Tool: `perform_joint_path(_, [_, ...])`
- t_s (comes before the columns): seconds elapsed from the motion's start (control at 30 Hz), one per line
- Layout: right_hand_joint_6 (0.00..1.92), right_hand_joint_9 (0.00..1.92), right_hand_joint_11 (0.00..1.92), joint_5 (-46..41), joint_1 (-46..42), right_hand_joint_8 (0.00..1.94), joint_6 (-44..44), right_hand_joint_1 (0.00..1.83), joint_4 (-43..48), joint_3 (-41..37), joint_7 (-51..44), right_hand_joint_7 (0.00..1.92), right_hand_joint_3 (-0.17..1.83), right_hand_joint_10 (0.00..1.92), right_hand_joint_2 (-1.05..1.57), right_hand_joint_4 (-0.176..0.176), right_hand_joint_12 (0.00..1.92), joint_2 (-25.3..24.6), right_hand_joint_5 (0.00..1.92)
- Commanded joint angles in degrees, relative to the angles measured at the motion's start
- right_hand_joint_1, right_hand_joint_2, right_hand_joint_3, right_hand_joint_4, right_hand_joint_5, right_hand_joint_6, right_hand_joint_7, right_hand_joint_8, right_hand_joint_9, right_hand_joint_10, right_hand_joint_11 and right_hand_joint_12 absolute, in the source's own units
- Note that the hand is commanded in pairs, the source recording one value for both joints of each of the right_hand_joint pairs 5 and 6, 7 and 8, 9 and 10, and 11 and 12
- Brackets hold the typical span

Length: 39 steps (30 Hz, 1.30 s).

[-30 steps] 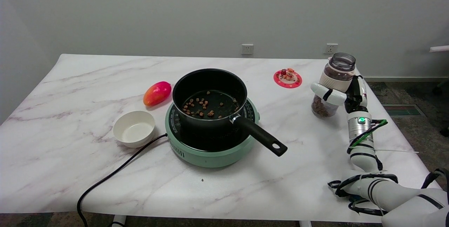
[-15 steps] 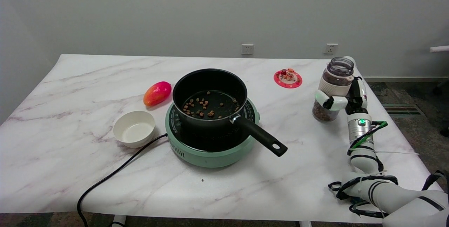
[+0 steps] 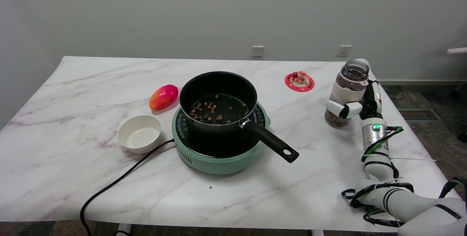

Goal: Place the bottle onto the table.

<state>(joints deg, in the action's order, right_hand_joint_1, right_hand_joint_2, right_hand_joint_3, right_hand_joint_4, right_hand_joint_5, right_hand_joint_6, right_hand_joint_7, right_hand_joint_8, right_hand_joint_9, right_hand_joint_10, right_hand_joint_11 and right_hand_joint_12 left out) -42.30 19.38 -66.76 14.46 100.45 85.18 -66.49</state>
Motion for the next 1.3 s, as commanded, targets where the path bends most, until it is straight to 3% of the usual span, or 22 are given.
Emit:
perform_joint_path(0.03, [0.52,0.75,0.53,0.48,-0.47,0.98,-0.16,1.39,-0.35,0.10,0.25,0.98,1.09,0.75,-0.51,0.000,0.53,0.92,0.52])
perform_joint_path(0.3, [0.38,0.59,0.52,0.56,-2.39,0.86,-0.88,1.38,0.21,-0.30,0.48,0.86,1.08,0.59,-0.63,0.000,0.52,2.52,0.38])
perform_joint_path(0.73, [0.27,0.54,0.53,0.09,-6.16,0.75,-0.95,1.35,1.26,-0.79,0.24,0.75,1.08,0.54,-0.77,0.000,0.53,5.81,0.27])
perform_joint_path(1.0, [0.20,0.54,0.56,0.32,-12.71,0.69,0.80,1.42,0.94,-4.46,0.56,0.69,0.96,0.54,-0.65,0.000,0.56,13.00,0.20])
perform_joint_path(1.2, [0.15,0.54,0.58,0.49,-18.19,0.62,1.11,1.43,1.51,-8.61,1.12,0.62,1.20,0.54,-0.69,0.000,0.58,17.35,0.15])
perform_joint_path(1.3, [0.14,0.54,0.59,0.56,-19.91,0.61,0.62,1.43,1.58,-12.05,1.12,0.61,1.21,0.54,-0.69,0.000,0.59,18.99,0.14])
